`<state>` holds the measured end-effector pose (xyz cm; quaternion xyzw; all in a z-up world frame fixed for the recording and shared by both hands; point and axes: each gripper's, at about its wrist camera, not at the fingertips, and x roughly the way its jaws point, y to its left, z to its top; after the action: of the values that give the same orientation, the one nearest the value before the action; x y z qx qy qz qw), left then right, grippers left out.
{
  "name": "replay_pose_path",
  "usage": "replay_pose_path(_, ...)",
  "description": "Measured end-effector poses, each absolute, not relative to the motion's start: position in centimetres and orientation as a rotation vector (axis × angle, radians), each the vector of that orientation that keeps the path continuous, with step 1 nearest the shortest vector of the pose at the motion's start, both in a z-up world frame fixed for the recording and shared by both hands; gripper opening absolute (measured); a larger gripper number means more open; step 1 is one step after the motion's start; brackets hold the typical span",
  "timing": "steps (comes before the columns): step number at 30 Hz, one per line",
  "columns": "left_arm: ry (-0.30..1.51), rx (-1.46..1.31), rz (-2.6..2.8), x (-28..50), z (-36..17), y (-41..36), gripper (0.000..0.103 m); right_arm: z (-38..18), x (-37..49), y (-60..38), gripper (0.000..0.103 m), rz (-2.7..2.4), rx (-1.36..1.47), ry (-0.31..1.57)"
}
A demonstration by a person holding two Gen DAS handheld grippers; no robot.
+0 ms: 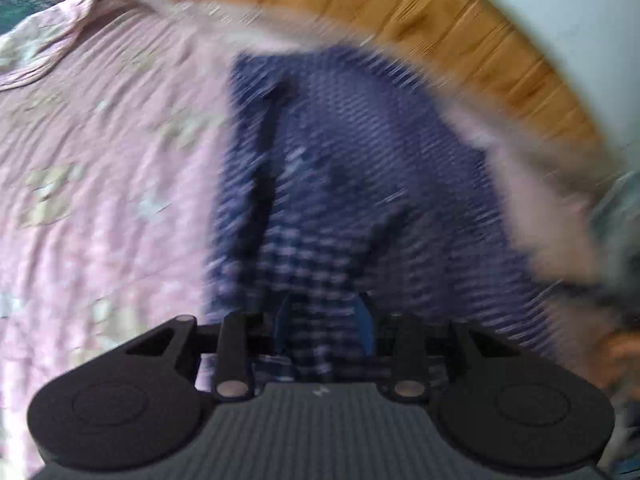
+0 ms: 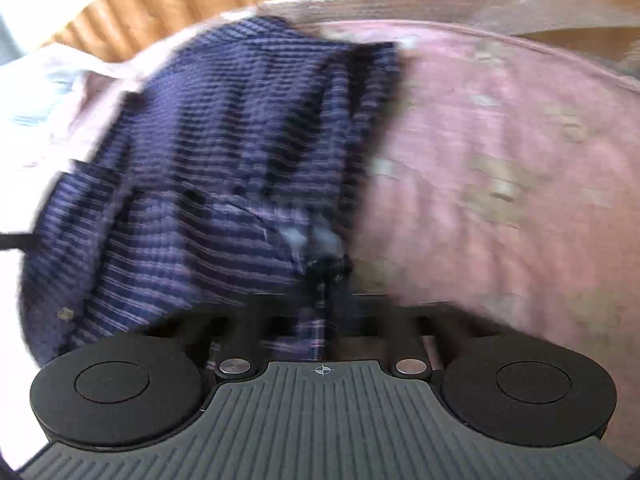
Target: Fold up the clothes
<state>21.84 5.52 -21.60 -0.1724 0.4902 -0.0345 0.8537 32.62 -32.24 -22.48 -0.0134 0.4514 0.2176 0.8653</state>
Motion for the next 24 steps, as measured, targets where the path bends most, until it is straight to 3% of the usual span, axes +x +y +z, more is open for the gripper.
replay_pose_path(4, 1.030, -0.385, -0.017, 21.2, -21.9, 6.3, 0.013, -22.5, 34.2, -31.0, 0.000, 0.494, -0.096, 0.885)
replay_pose_path(8, 0.978, -0.348, -0.038, 21.4, -19.4, 5.3, 0.016, -24.8, 35.4, -31.7, 0.003, 0.512, -0.095, 0.920)
replay_pose_path(9, 0.965, -0.339, -0.043, 21.4, -18.7, 5.1, 0.021, -24.3, 35.5, -32.3, 0.017, 0.507, -0.055, 0.931)
replay_pose_path(10, 0.952, -0.329, -0.049, 21.4, -18.1, 4.8, 0.031, -23.3, 34.9, -33.2, 0.029, 0.493, -0.022, 0.914)
replay_pose_path(11, 0.939, -0.320, -0.054, 21.5, -17.5, 4.6, 0.039, -22.1, 33.9, -34.2, 0.032, 0.476, 0.002, 0.878)
replay_pose_path(16, 0.946, -0.293, -0.082, 24.0, -17.9, 2.8, 0.041, -18.5, 28.0, -34.6, 0.032, 0.525, -0.014, 0.754)
replay_pose_path(18, 0.991, -0.266, -0.061, 25.4, -19.7, 2.6, 0.041, -19.9, 25.9, -32.9, 0.029, 0.608, -0.054, 0.805)
replay_pose_path(20, 1.034, -0.245, -0.017, 25.6, -21.2, 3.4, 0.030, -22.3, 23.8, -32.1, 0.027, 0.616, -0.122, 0.864)
replay_pose_path(24, 1.028, -0.326, -0.038, 23.8, -19.6, 5.1, 0.034, -23.7, 21.4, -32.9, 0.032, 0.527, -0.138, 0.885)
